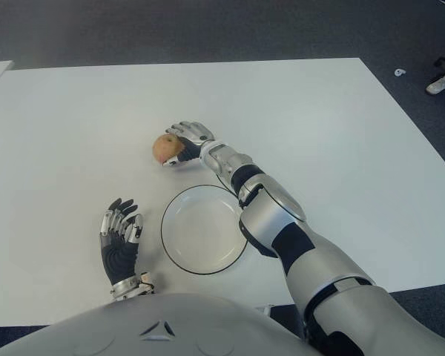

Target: Put the apples into the plate.

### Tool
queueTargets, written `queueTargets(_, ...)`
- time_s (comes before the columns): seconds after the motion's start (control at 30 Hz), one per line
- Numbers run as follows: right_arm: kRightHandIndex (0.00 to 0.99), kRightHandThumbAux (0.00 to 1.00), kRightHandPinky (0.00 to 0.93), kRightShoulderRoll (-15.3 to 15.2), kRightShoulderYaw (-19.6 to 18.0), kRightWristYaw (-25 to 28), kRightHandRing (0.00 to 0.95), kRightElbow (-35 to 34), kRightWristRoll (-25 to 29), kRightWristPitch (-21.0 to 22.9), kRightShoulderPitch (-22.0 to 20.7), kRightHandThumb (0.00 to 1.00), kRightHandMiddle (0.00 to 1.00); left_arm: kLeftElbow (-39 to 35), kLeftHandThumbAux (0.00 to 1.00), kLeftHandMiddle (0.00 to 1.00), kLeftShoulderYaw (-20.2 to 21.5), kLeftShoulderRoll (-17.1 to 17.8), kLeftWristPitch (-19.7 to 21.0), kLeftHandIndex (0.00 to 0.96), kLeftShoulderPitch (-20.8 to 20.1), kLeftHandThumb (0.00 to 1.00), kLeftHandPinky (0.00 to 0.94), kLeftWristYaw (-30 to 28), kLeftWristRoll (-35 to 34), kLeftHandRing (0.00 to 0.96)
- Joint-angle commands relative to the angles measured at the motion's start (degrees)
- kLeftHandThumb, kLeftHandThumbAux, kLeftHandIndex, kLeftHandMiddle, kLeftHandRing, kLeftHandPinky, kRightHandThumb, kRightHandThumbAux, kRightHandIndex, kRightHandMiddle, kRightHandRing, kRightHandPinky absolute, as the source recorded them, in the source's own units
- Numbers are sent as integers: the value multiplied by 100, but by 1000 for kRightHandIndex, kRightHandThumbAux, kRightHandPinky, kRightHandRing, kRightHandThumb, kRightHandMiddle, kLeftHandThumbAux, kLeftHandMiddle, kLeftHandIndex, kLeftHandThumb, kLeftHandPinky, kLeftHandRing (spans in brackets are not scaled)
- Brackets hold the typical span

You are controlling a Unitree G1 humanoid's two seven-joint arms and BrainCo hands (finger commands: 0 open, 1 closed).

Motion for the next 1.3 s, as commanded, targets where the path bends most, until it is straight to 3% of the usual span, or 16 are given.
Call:
queueTargets(0.03, 0, 274, 0, -58, 225, 218, 0, 143, -168, 75, 504, 295, 0, 263, 650, 290, -801, -730, -72, 203, 763, 444, 353, 78, 412, 318)
queueTargets(0.47, 0, 287, 0, -46, 589, 266, 0, 162, -316, 344, 669, 295, 0, 271, 633, 298, -789, -770, -80, 209, 687, 465, 356, 20, 519, 332)
queueTargets(0.93, 0, 304, 26, -69, 650, 172, 3, 167, -236, 395, 706, 295, 9, 298, 632, 292, -779, -804, -39, 213, 631, 489, 352, 73, 612, 320)
queueTargets(1.03, 43, 299, 101, -69, 627, 105, 105, 174, -217, 435, 717, 315, 128, 310, 632, 291, -776, -812, -43, 210, 619, 484, 352, 86, 628, 321)
queueTargets(1.17, 252, 355, 336, -86, 639, -22, 396, 185, -236, 477, 712, 397, 435, 340, 632, 290, -768, -828, -69, 209, 590, 480, 349, 100, 635, 321)
queueTargets(1.3, 383, 443, 452, -103, 684, -145, 550, 191, -279, 496, 694, 443, 591, 365, 631, 292, -762, -853, -84, 209, 559, 477, 347, 117, 636, 322)
